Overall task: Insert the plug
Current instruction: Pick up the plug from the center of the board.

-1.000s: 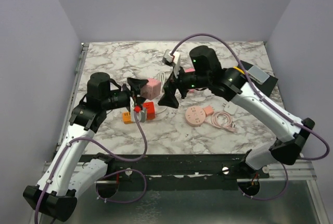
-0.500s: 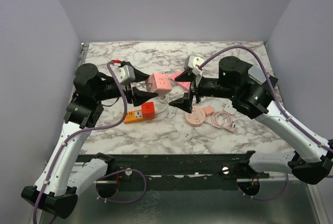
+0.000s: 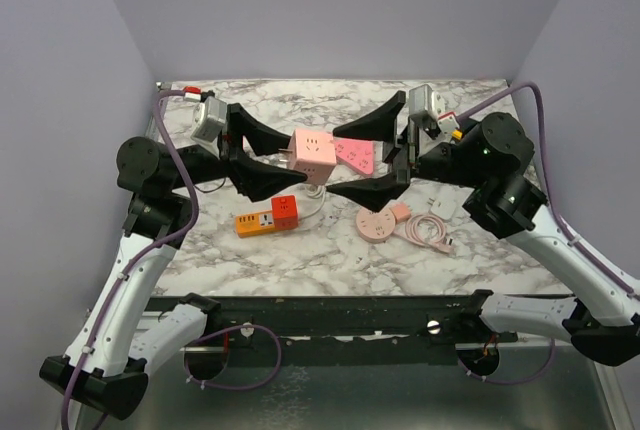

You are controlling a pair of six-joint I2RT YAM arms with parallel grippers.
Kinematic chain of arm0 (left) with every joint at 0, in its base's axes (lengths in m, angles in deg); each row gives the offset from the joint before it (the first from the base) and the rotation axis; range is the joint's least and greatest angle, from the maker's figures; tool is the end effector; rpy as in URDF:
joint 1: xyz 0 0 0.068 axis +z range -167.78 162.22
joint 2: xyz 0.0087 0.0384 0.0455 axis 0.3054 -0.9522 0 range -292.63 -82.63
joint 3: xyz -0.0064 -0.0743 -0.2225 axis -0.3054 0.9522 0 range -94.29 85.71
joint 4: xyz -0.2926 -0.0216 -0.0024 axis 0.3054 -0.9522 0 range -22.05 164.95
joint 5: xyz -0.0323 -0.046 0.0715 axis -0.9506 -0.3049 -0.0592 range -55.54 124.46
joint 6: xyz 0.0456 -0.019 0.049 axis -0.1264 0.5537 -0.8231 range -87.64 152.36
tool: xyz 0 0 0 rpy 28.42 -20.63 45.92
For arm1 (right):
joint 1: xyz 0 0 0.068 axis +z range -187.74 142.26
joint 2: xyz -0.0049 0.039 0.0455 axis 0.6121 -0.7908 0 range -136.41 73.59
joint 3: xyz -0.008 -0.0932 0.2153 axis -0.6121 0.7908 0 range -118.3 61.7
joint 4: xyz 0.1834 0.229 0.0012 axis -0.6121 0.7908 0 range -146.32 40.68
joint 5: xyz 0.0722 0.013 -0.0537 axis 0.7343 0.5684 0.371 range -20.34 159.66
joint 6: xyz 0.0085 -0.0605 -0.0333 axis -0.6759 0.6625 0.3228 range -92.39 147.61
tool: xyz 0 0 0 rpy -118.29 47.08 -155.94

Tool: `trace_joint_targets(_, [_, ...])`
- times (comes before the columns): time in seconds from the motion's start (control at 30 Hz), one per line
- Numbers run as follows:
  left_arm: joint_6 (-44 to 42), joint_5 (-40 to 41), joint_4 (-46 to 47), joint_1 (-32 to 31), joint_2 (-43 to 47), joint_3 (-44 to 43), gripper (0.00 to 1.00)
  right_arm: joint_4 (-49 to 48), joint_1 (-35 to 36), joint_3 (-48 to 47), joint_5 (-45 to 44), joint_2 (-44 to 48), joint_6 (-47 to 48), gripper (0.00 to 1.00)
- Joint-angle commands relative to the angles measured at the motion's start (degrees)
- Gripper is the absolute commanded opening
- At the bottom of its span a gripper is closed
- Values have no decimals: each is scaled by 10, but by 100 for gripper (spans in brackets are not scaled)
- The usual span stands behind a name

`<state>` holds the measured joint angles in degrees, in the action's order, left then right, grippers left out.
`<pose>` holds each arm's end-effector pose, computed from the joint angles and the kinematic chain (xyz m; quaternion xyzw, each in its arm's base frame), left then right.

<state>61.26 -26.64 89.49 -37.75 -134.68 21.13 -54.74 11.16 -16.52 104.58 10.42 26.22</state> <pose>0.2007 -0.1257 0.4557 0.3972 0.4819 -0.5454 0.5591 0.1659 0.2394 0.4721 -0.4536 0.4459 0.4864 0.5990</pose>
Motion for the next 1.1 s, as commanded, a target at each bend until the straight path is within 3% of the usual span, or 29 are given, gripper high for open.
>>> trace_joint_targets(0.0, [58, -2, 65, -16, 4, 3, 0, -78, -1, 16, 48, -23, -58, 100])
trace_joint_targets(0.33, [42, 0, 71, -31, 6, -3, 0, -100, -1, 8, -24, -53, -95, 100])
trace_joint_targets(0.4, [38, -1, 71, -32, 6, -2, 0, -102, -1, 6, -17, -56, -101, 96])
trace_joint_targets(0.5, [31, -2, 71, -33, 6, 2, 0, -98, -1, 2, -2, -59, -113, 74])
trace_joint_targets(0.6, [20, 1, 71, -32, 8, 9, 1, -95, -1, 3, -2, -55, -117, 32])
trace_joint_targets(0.63, [14, 6, 64, -32, 9, 12, 21, -91, -1, 2, -5, -53, -117, 21])
trace_joint_targets(0.67, [0, 14, 44, -32, 11, 11, 50, -83, -1, 1, -8, -51, -114, 14])
trace_joint_targets(0.7, [-35, 22, 6, -32, 13, 6, 90, -71, -1, -4, -14, -50, -109, 10])
trace_joint_targets(0.73, [-78, 30, -35, -32, 15, 1, 98, -53, -1, -11, -21, -48, -101, 9])
trace_joint_targets(0.9, [-364, 111, -214, -32, 39, -6, 99, 72, -2, -62, -67, -48, -57, 1])
trace_joint_targets(1.07, [-634, 195, -253, -32, 69, 30, 99, 218, -3, -157, -89, -96, -48, 1])
